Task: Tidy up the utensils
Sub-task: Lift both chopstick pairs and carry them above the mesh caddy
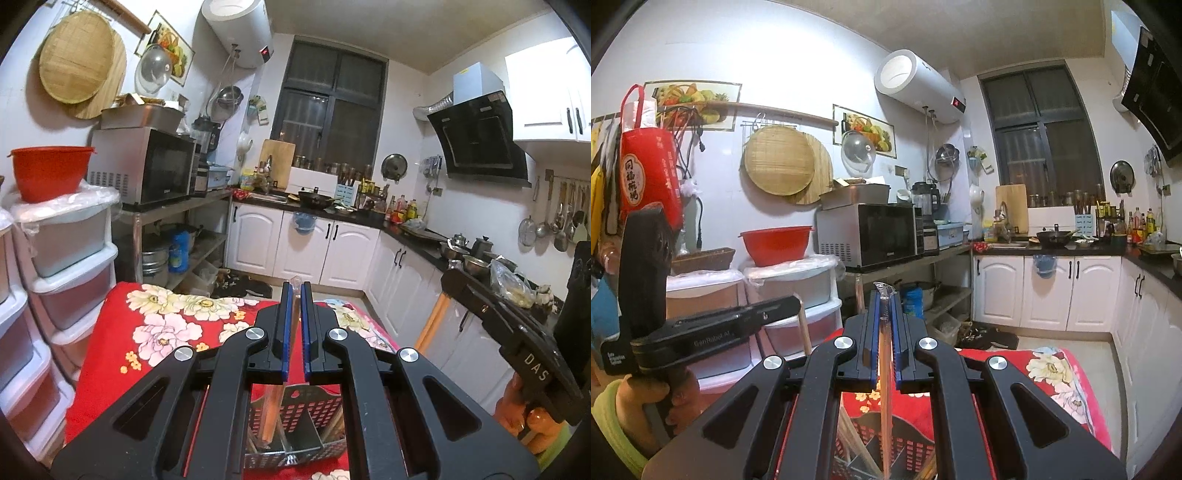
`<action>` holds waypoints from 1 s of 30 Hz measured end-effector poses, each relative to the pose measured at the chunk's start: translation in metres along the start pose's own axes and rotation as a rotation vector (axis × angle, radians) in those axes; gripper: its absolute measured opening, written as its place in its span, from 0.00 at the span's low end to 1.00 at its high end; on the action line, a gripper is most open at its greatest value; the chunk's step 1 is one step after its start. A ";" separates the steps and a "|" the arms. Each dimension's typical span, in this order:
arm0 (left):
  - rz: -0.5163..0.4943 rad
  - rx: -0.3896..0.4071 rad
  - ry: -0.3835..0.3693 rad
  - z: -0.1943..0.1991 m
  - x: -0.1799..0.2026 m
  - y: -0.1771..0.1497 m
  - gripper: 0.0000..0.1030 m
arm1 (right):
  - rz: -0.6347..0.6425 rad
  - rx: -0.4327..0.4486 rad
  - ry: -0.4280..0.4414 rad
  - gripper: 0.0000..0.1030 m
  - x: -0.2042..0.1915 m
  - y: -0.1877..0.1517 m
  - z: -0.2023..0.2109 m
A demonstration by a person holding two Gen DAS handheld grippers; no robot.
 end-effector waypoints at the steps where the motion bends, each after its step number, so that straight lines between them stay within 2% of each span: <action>1: 0.008 -0.002 -0.001 -0.002 -0.002 -0.001 0.01 | 0.001 0.003 -0.001 0.06 0.000 -0.001 -0.002; 13: 0.047 -0.027 -0.011 -0.028 -0.018 -0.016 0.01 | 0.006 0.003 -0.044 0.06 0.006 -0.015 -0.030; 30: 0.075 -0.092 -0.042 -0.057 -0.027 -0.051 0.01 | -0.046 -0.071 -0.059 0.06 0.016 -0.058 -0.063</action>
Point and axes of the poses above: each gripper's, at about its wrist camera, not at the fingertips, and z roughly against the way its jaws point, x to its right, y to its top, the point moved 4 cm from there along -z, roughly the way its jaws point, and after that the axes turned 2 degrees about -y, right-handed, at the moved point
